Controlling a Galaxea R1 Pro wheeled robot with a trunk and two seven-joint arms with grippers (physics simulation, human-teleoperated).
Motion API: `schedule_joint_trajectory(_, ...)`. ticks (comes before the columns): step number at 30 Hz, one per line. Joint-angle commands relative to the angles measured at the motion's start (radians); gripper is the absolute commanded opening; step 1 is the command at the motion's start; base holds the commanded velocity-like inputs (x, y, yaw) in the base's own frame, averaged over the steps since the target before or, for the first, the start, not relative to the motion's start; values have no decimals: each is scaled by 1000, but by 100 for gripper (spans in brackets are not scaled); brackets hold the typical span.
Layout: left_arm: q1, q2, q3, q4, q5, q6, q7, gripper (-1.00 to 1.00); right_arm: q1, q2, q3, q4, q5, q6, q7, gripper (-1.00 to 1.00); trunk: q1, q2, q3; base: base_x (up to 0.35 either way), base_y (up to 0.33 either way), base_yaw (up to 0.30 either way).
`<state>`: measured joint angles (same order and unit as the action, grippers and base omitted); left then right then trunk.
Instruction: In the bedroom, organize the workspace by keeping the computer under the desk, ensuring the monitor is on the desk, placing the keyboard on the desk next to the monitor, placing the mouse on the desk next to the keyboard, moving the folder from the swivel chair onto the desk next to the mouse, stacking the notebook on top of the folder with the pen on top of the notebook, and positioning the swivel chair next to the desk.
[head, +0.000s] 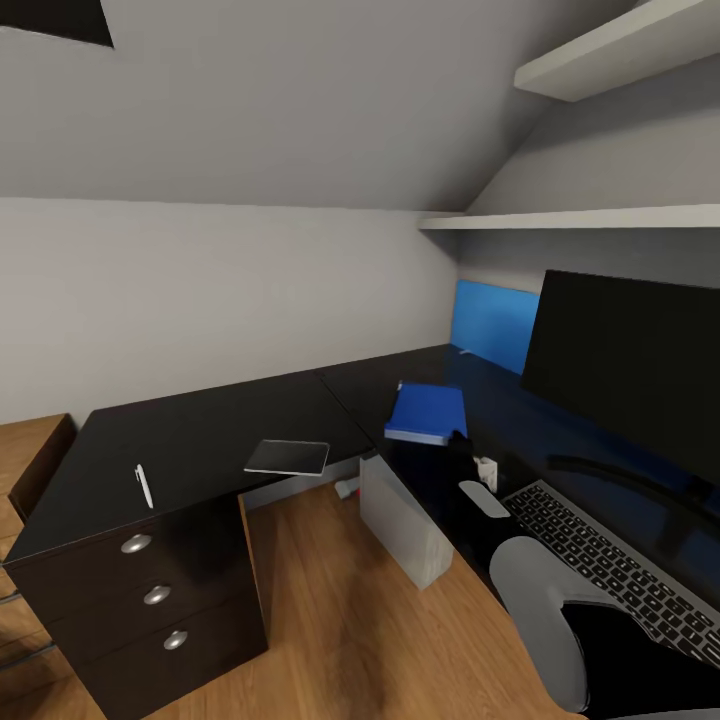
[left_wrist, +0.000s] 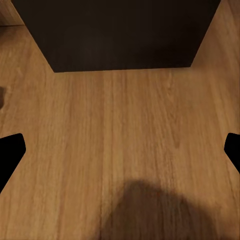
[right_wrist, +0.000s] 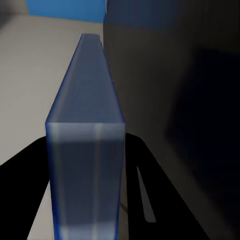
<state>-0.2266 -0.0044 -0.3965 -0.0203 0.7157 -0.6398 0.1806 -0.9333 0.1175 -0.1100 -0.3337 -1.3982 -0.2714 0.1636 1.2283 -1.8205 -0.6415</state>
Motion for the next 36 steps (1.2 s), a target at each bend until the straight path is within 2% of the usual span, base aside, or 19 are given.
schedule_joint_trajectory(1, 0, 0, -8, 0, -1, -3, 10, 100, -1, 1, -4, 1, -10, -1, 4, -100, 0, 0, -1, 0, 0, 0)
schedule_joint_trajectory(5, 0, 0, -8, -1, 0, -9, 13, 100, -1, 0, -4, 1, -10, 0, 0, -100, 0, 0, -1, 0, 0, 0)
schedule_joint_trajectory(18, 0, 0, -8, -1, 1, -8, 17, 100, -1, -1, -4, 1, -10, 0, -4, -100, 50, -91, -42, 0, 0, 0)
schedule_joint_trajectory(36, 0, 1, -7, -1, 1, -4, 10, 100, -1, -1, -4, 1, -10, 0, -7, -100, 50, -91, -42, 40, -13, 0)
